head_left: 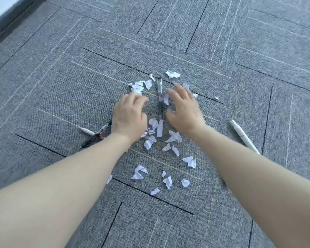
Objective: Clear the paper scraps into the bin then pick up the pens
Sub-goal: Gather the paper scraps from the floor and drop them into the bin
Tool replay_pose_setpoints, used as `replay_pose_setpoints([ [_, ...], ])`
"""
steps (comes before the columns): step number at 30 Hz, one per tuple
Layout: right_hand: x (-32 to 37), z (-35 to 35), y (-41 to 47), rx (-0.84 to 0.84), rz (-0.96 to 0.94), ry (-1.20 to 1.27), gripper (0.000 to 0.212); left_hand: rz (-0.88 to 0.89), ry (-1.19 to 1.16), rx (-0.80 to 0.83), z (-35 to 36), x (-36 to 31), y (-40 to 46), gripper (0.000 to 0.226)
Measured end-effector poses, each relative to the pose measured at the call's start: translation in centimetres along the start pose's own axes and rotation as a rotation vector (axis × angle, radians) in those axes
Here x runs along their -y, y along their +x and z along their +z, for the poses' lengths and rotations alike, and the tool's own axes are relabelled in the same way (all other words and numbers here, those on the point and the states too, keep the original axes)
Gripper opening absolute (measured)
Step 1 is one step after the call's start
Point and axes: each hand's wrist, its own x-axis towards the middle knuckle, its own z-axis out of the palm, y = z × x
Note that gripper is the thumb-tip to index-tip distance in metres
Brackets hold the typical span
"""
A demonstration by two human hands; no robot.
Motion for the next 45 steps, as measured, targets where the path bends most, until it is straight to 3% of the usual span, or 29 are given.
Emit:
replay_pose_setpoints([
  [4,-0.4,-0.8,3.7,0.083,0.027,-0.157,0.07,-0.174,0.148,0.204,0.2,0.1,4.2,0.07],
  [10,-1.0,-1.0,7.2,0.223,-0.013,-0.161,0.072,-0.05,0.056,0.441,0.6,0.0,9.4,0.08],
  [14,-1.5,-1.4,6.1,0.113,-0.099,-0.089,0.051,-0.072,-0.243,0.267,0.1,-0.5,8.0,0.059],
  [17,-1.6,-1.4,2.6,0.055,-0.157,-0.021,0.039,-0.032,-0.333,0.111,0.4,-0.6,4.3,0.04],
  [21,-1.5,-0.7,-4.1,-0.023,-0.315,0.119,0.028,0.061,-0.436,0.082,0.4,-1.6,-0.6,0.029],
  [23,-1.8,-0.7,-4.7,-0.141,-0.262,0.183,0.025,0.068,-0.488,0.011,0.1,-1.8,-1.7,0.03],
  [25,-1.8,-0.8,-3.0,-0.147,-0.085,0.156,0.031,-0.037,-0.46,-0.062,0.1,-1.6,-1.5,0.031],
  [28,-1.9,-0.2,-0.2,0.005,0.073,0.021,0.051,-0.156,-0.277,0.072,0.5,-1.7,-1.6,0.048],
  [31,-1.9,0.1,-0.5,0.061,0.126,0.038,0.056,-0.132,-0.227,0.187,1.3,-3.0,-3.0,0.054],
  [36,-1.9,-1.1,-6.2,-0.042,-0.17,0.194,0.032,-0.066,-0.393,0.112,1.2,-4.7,-6.6,0.037],
  [37,-2.3,-1.3,-6.6,-0.109,-0.152,0.209,0.031,-0.055,-0.434,0.099,1.0,-4.8,-7.3,0.035],
  [39,-3.8,-1.7,-5.2,-0.215,0.097,0.192,0.036,-0.05,-0.507,0.07,0.6,-4.9,-8.1,0.032],
  [41,-5.5,-2.3,-3.0,-0.135,0.397,0.11,0.047,-0.089,-0.542,0.02,0.5,-4.6,-8.2,0.032],
  [42,-6.1,-2.6,-2.0,-0.061,0.457,0.077,0.052,-0.121,-0.539,-0.003,0.5,-4.4,-8.1,0.032],
  [45,-6.1,-2.2,-1.1,0.022,0.335,0.066,0.054,-0.203,-0.542,0.003,0.3,-3.9,-7.9,0.036],
])
